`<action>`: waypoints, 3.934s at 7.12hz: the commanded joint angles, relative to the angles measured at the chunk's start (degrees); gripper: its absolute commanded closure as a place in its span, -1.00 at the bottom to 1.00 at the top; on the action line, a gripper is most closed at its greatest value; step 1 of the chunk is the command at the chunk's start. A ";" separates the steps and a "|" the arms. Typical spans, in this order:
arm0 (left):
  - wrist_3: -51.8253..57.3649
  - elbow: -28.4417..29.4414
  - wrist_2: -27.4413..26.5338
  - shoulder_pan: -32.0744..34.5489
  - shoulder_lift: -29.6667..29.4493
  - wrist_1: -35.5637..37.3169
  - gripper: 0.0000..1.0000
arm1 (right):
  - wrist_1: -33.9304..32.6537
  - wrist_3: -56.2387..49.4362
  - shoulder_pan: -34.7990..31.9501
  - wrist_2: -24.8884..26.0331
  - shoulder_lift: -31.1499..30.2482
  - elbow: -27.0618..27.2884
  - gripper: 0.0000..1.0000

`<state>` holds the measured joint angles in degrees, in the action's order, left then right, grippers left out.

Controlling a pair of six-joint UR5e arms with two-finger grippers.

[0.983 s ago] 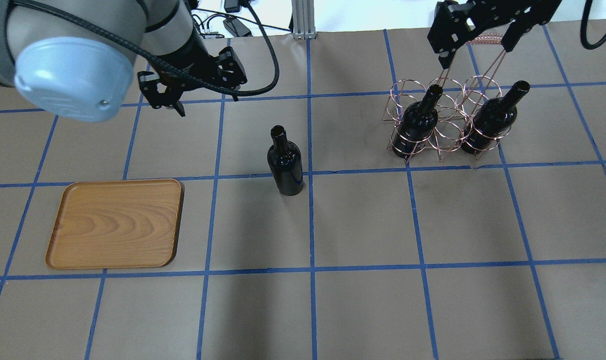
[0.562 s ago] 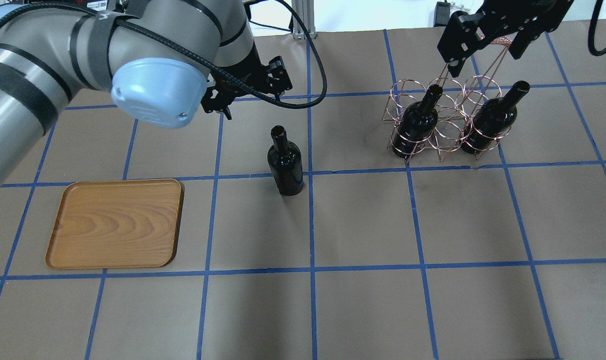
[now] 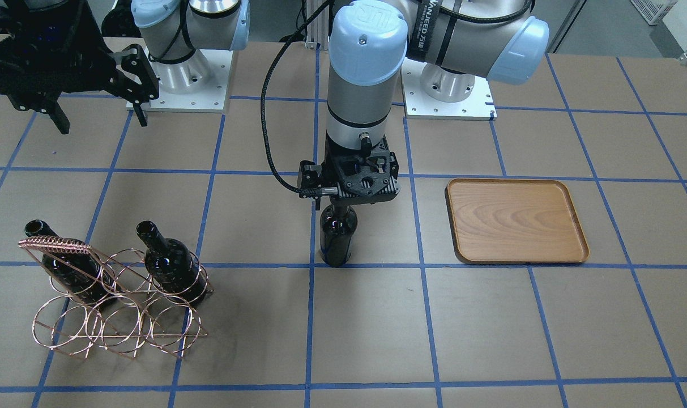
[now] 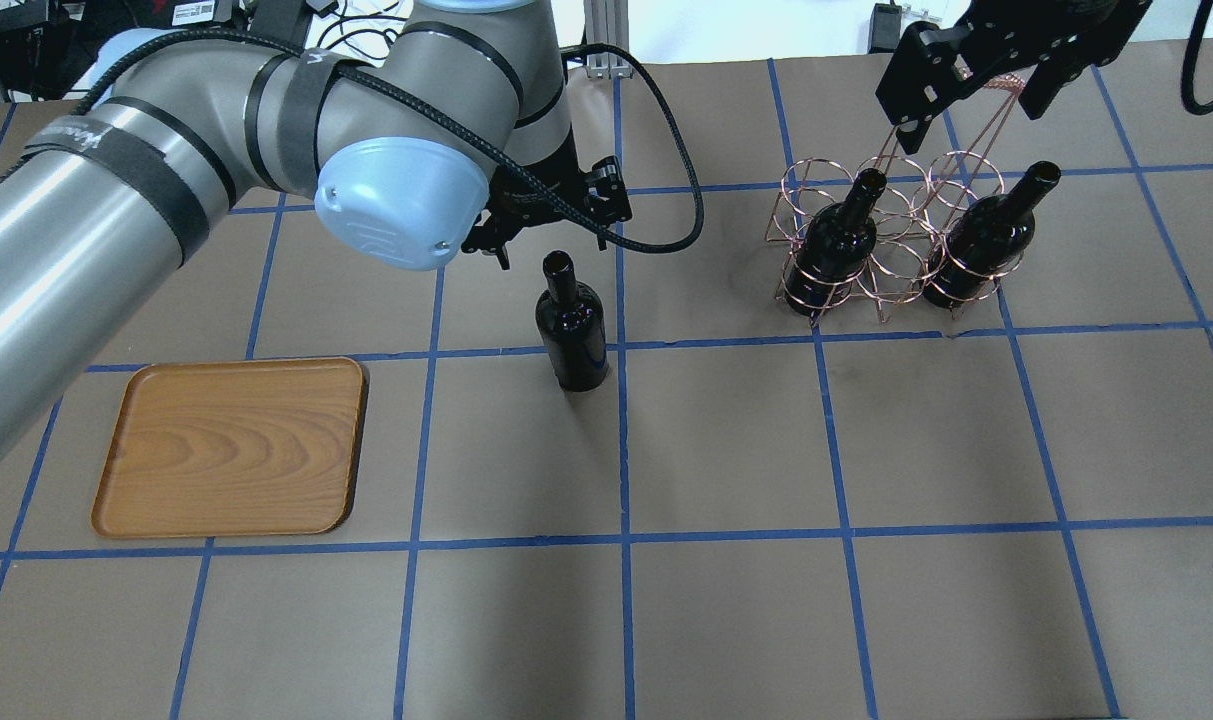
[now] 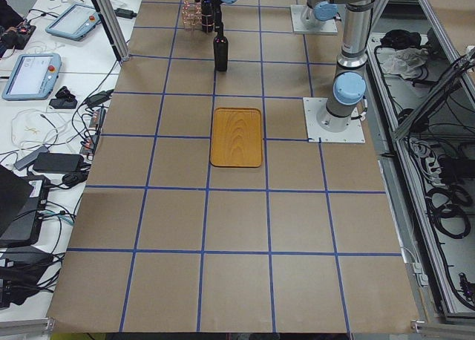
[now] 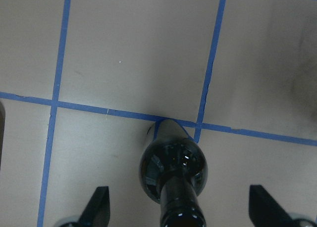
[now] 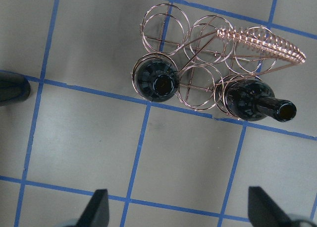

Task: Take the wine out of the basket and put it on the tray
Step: 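Lower the left gripper onto the standing bottle's neck and close it, then lift the bottle with the left gripper and carry it over the wooden tray, then lay the bottle down on the tray and open the left gripper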

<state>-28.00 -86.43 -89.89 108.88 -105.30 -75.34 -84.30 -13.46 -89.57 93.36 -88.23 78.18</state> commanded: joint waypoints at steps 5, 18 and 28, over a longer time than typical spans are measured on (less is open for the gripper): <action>0.75 -0.41 0.86 0.72 0.10 -2.17 0.81 | 0.45 3.68 -0.25 -0.29 -0.45 0.13 -0.99; 52.31 -15.26 -3.80 -39.23 28.22 -22.57 1.00 | -0.17 4.67 -1.66 -1.61 1.05 0.04 -1.00; 60.60 -19.04 -0.04 -49.54 26.29 -15.20 1.00 | -0.17 4.41 -1.31 0.93 0.60 1.10 -1.00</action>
<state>31.49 -104.56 -91.92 60.78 -78.51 -91.86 -84.80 -8.94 -91.15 93.30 -87.54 79.18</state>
